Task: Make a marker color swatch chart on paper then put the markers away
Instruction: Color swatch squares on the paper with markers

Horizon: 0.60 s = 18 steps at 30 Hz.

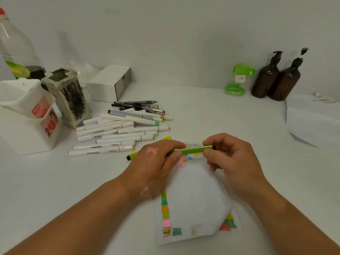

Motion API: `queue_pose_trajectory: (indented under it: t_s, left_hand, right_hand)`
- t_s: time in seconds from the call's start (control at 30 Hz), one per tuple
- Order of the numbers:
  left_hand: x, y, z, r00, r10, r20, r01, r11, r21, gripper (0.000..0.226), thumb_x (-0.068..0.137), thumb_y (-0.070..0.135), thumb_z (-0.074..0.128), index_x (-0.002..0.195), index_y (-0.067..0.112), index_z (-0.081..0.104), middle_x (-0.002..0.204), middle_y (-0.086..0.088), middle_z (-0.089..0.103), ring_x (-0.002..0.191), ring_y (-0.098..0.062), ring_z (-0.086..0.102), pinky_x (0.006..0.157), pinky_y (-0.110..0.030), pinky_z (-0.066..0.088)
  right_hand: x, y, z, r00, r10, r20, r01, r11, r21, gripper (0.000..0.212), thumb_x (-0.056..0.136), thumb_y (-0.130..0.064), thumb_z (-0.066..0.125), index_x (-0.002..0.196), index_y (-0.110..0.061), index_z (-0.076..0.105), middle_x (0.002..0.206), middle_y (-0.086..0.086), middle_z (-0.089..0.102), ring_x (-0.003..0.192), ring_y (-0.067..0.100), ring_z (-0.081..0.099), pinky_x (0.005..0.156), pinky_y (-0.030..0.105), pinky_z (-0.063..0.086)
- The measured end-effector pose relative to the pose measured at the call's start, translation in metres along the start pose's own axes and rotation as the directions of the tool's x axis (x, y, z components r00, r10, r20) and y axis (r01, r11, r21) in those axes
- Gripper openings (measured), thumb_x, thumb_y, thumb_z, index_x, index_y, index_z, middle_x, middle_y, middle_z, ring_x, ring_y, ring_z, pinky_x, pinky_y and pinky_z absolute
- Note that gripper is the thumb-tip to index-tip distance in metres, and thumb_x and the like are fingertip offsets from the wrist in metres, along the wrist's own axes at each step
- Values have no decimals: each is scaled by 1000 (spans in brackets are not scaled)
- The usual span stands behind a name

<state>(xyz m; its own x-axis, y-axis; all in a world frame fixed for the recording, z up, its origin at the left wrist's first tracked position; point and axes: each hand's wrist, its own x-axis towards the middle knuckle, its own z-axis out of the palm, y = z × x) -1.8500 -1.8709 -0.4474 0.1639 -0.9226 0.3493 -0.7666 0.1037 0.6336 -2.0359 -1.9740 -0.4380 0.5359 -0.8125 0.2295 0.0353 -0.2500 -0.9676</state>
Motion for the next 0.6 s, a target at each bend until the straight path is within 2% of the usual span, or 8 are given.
queue_pose_trajectory:
  t_s: [0.13,0.2,0.27,0.33,0.4,0.47,0.53,0.6]
  left_hand:
    - [2,9,-2,997,46,57,-45,999,-22,36,99,42,39,113,22,66,83,12,60,77,-8,53,69,-23,42]
    - [3,14,-1,995,88,45,-88,996,-13,43,97,47,37,113,22,67,81,8,62,74,-12,55,66,-26,43]
    - [3,15,0,993,115,25,-115,993,10,44,99,51,38,115,24,68,78,6,64,71,-14,57,63,-28,45]
    - [3,13,-1,993,117,20,-118,993,7,43,98,55,41,115,27,69,70,12,59,66,-7,55,59,-20,40]
    - [3,7,-4,996,88,26,-89,994,56,44,90,63,48,115,31,66,66,21,50,64,2,51,57,-11,32]
    - [2,-2,-9,998,21,54,-31,983,183,59,75,77,56,119,39,60,74,25,48,69,7,49,60,-10,31]
    - [-1,-8,-11,991,-52,126,15,961,276,73,66,84,60,125,41,58,88,27,51,78,7,48,66,-12,37]
    - [-4,-10,-10,980,-87,180,28,950,311,78,65,84,62,129,41,57,105,25,58,86,1,50,77,-18,46]
  right_hand:
    - [-2,-4,6,996,20,83,-30,992,126,20,85,1,76,87,-19,77,66,0,65,56,14,57,52,24,51]
    - [-3,-4,10,990,20,138,-37,991,126,12,80,-13,81,89,-20,77,65,1,66,55,15,58,52,26,52]
    - [-4,-4,13,987,31,156,-47,994,96,17,76,-27,84,90,-21,76,67,2,67,55,17,60,54,27,52]
    - [-3,-3,12,987,28,156,-40,996,74,20,74,-35,82,87,-22,75,66,4,66,55,19,60,55,28,52]
    - [-1,-3,13,992,18,127,-30,996,90,18,74,-36,79,81,-21,72,62,7,61,54,22,57,54,30,50]
    - [4,0,12,998,52,35,-56,989,139,12,70,-31,74,70,-22,66,56,6,55,51,22,51,49,31,46]
    - [8,1,11,995,100,-15,-97,986,137,6,71,-23,65,66,-21,67,53,5,54,50,21,50,44,30,43]
    - [9,2,11,987,163,20,-164,980,115,17,74,-18,57,72,-16,74,56,9,59,50,21,54,43,30,46]
